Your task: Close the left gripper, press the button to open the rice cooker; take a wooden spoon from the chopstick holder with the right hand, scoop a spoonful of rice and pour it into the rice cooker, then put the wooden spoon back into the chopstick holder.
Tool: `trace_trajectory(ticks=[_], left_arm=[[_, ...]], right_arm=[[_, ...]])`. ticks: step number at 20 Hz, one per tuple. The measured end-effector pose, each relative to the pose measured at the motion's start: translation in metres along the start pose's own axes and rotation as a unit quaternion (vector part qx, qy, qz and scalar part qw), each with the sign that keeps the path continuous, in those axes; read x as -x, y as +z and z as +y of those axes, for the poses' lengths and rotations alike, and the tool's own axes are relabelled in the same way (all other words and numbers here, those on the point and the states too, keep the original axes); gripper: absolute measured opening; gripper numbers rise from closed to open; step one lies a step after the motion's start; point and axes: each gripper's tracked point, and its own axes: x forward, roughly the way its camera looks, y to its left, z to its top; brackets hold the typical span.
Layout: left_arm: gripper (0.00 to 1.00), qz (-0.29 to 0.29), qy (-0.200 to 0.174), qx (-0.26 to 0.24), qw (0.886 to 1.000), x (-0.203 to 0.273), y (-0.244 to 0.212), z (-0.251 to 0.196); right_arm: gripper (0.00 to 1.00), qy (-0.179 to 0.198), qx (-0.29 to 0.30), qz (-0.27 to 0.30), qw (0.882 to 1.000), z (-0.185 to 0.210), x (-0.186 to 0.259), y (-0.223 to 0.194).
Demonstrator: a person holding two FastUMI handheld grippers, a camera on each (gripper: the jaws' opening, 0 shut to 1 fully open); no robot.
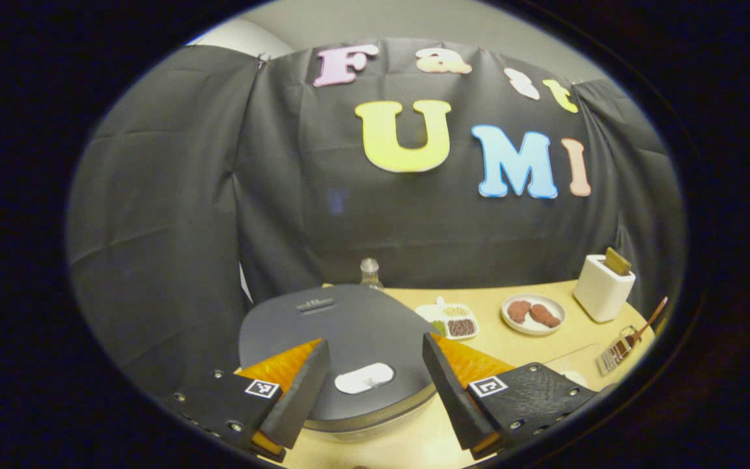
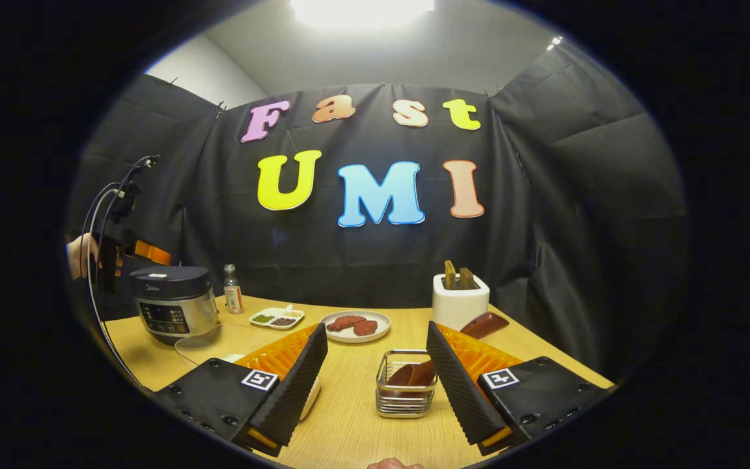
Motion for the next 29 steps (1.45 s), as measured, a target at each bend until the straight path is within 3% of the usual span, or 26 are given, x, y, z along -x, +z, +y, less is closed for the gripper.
trace_trajectory(ticks=[5,9,13,14,15,18,19,20,29], left_arm=[[0.89,-0.093,-0.037,-0.033,0.994,0.043,0.059,-0.026],[0.9,-0.136,-0.085,-0.021,0.987,0.064,0.095,-0.064],[0.89,-0.194,-0.078,-0.051,0.977,0.092,0.13,-0.075],[0.89,-0.205,-0.077,-0.048,0.974,0.101,0.134,-0.076],[0.89,-0.215,-0.082,-0.037,0.973,0.109,0.136,-0.078],[0.89,-0.224,-0.094,-0.01,0.97,0.121,0.13,-0.076],[0.89,-0.226,-0.089,-0.01,0.97,0.119,0.127,-0.07],[0.89,-0.226,-0.084,-0.01,0.97,0.118,0.123,-0.067],[0.89,-0.205,-0.091,-0.011,0.974,0.094,0.104,-0.083]], right_arm=[[0.98,-0.012,-0.006,-0.019,1.0,0.004,-0.023,0.069],[0.98,-0.02,0.025,-0.044,0.999,0.011,-0.03,0.128],[0.98,-0.011,0.003,-0.061,0.998,0.026,-0.031,0.158],[0.92,-0.003,-0.002,-0.06,0.998,0.031,-0.032,0.161],[0.98,0.002,-0.005,-0.058,0.998,0.034,-0.031,0.161],[0.98,0.01,0.0,-0.046,0.999,0.04,-0.033,0.151],[0.92,0.011,0.003,-0.038,0.999,0.041,-0.033,0.144],[0.98,0.009,0.004,-0.029,1.0,0.039,-0.035,0.139],[0.98,0.002,0.004,-0.004,1.0,0.037,-0.046,0.123]])
